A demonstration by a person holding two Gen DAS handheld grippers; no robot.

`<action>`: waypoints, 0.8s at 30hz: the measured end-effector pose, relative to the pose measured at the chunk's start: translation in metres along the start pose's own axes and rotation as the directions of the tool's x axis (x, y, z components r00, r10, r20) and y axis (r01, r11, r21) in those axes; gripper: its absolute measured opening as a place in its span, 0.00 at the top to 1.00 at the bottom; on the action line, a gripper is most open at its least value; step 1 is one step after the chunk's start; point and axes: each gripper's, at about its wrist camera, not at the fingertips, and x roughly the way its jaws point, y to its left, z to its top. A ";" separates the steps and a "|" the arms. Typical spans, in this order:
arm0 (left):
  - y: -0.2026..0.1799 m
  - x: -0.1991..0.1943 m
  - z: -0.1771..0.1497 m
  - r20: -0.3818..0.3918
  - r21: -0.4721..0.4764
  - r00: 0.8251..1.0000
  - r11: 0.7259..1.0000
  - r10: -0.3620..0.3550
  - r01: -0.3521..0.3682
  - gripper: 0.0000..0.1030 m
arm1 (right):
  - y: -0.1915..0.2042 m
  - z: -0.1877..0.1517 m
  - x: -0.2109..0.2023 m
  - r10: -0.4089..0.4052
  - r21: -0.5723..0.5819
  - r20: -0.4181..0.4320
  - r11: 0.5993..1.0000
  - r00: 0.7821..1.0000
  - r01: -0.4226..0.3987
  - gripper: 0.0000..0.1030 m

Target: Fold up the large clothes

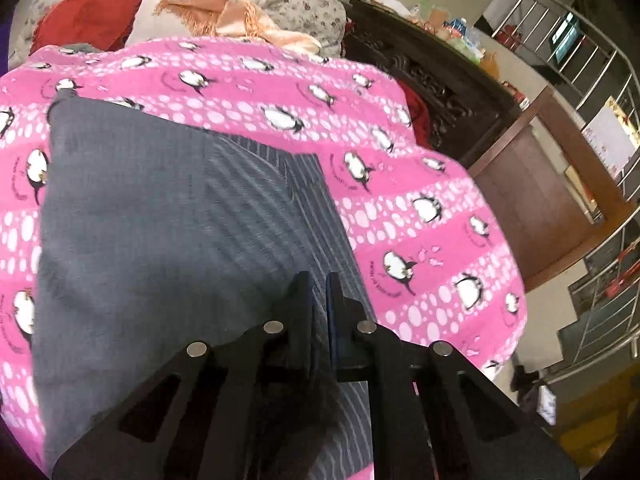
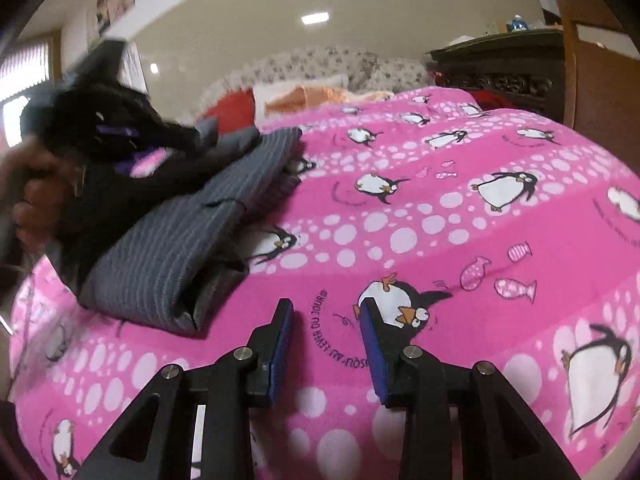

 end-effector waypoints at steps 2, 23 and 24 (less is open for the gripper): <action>-0.001 0.002 -0.005 -0.002 -0.001 1.000 1.000 -0.016 0.016 0.95 | -0.005 0.000 0.000 0.027 0.028 0.004 0.999 1.000 -0.027 0.68; 0.167 -0.124 -0.068 0.172 -0.310 0.983 0.944 -0.058 0.110 0.85 | 0.123 0.063 -0.036 0.324 0.042 0.111 0.943 0.940 -0.330 0.09; 0.164 -0.122 -0.078 0.160 -0.294 0.985 0.949 -0.071 0.116 0.85 | 0.131 0.067 -0.028 0.362 0.067 0.105 0.927 0.926 -0.370 0.09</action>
